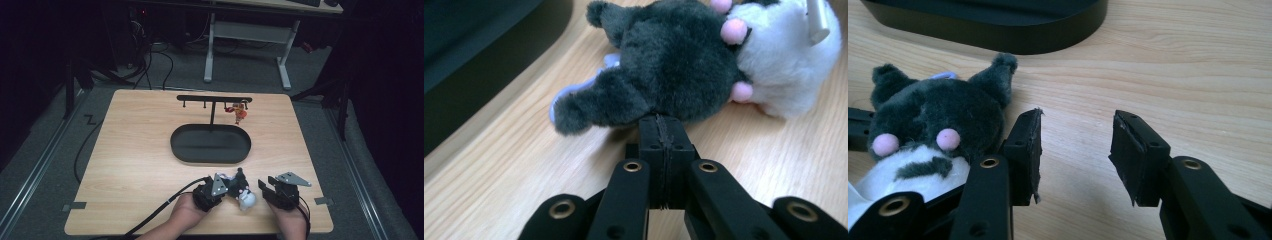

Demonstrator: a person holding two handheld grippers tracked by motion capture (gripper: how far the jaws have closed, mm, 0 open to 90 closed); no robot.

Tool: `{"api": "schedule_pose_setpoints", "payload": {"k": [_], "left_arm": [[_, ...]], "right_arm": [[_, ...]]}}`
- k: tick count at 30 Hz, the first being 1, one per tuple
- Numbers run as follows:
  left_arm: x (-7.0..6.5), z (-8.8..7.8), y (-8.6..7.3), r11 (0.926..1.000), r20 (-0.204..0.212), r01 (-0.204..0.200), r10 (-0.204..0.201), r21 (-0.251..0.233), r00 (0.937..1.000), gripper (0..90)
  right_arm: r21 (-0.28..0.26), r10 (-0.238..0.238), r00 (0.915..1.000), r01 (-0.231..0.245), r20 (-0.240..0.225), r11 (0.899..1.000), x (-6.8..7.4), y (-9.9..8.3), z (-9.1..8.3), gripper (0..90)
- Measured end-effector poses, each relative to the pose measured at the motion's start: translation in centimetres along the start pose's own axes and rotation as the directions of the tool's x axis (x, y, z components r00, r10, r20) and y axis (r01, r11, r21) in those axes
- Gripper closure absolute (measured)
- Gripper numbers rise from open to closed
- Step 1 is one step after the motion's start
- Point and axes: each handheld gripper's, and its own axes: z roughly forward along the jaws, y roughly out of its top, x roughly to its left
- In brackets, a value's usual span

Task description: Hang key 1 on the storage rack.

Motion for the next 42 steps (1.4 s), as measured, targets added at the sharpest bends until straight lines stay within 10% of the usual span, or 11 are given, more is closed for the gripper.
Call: {"api": "schedule_pose_setpoints", "payload": {"k": [7,15,21,25,30,42], "left_arm": [[1.1,-2.1,-2.1,0.9986,0.031,0.044,-0.043,-0.030,0.9986,72.2],[5.5,-8.0,-6.1,0.9954,-0.097,0.069,-0.075,-0.066,0.9924,56.0],[9.3,-11.5,-9.6,0.9946,-0.219,0.094,-0.101,-0.043,0.9704,46.5],[11.5,-12.4,-12.0,0.9824,-0.255,0.172,-0.185,-0.074,0.9492,42.8],[12.7,-13.3,-12.6,0.9708,-0.249,0.210,-0.233,-0.115,0.9401,40.8],[12.6,-12.9,-12.5,0.9823,-0.250,0.158,-0.178,-0.101,0.9518,40.1]], "right_arm": [[0.015,0.004,1.0000,-0.004,-0.005,1.000,-0.5,-0.2,0.2,54.7],[0.035,-0.007,1.0000,0.007,-0.001,0.999,-0.2,-0.2,0.5,54.0],[0.029,0.003,0.9999,-0.003,0.014,1.000,-0.1,-0.1,0.3,54.5],[0.040,0.008,0.9998,-0.008,0.016,0.999,-0.1,-0.2,0.5,54.4],[0.037,0.006,0.9997,-0.007,0.024,0.999,0.1,-0.2,0.5,54.4],[0.119,-0.065,0.9965,0.059,0.052,0.991,1.2,0.5,0.2,44.9]]}}
